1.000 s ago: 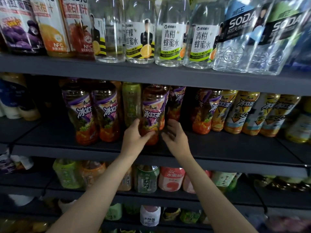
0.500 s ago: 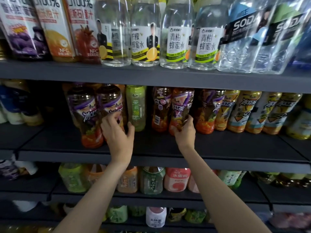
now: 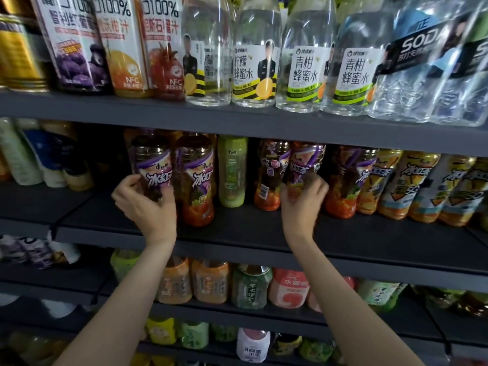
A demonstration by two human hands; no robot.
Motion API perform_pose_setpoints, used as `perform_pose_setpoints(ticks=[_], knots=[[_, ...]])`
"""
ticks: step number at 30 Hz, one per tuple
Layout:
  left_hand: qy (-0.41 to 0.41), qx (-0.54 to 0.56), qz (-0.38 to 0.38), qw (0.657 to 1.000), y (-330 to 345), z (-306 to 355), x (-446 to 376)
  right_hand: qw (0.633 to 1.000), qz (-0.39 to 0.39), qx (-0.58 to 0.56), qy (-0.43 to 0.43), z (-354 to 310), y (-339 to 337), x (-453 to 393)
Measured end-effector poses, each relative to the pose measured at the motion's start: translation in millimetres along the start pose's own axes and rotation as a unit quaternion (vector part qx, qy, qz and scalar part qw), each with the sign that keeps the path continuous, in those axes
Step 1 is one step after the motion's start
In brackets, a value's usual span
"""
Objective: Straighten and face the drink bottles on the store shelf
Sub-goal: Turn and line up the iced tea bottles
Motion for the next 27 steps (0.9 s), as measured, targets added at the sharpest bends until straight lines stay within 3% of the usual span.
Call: perform_pose_setpoints(ticks=[2, 5, 7, 13, 23, 27], knots=[[-0.023, 0.015, -0.049, 0.998, 5.9, -10.4, -1.9, 0.993, -0.096, -0.046, -0.047, -33.8, 26.7, 19.6], [-0.093, 0.006, -0.123, 0.988, 13.6, -25.6, 2.6, 0.949, -0.301, -0.075, -0.046, -65.8, 88.2, 63.6], [-0.097, -0.021, -0.154, 0.983, 14.4, -31.8, 1.4, 0.932, -0.358, -0.059, -0.024, -67.3, 117.5, 87.1], [-0.069, -0.042, -0.241, 0.967, 18.7, -38.2, -6.6, 0.95, -0.311, -0.04, 0.003, -52.0, 126.2, 91.8], [-0.046, 0.022, -0.363, 0.93, 80.0, 18.8, 72.5, 0.987, -0.149, 0.051, -0.011, 7.2, 8.8, 29.7], [-0.026, 0.031, -0.404, 0.914, 107.0, 40.3, 108.1, 0.992, -0.101, 0.073, 0.032, 31.6, -24.3, 13.0]])
Point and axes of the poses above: each hand's wrist, its own x-axis away from the middle knuckle, its own y-axis out of the palm, z = x × y, the point moved 9 cm from there along -x, towards the middle knuckle, and after that the axes turned 9 degrees about z, right-handed, at the moved point
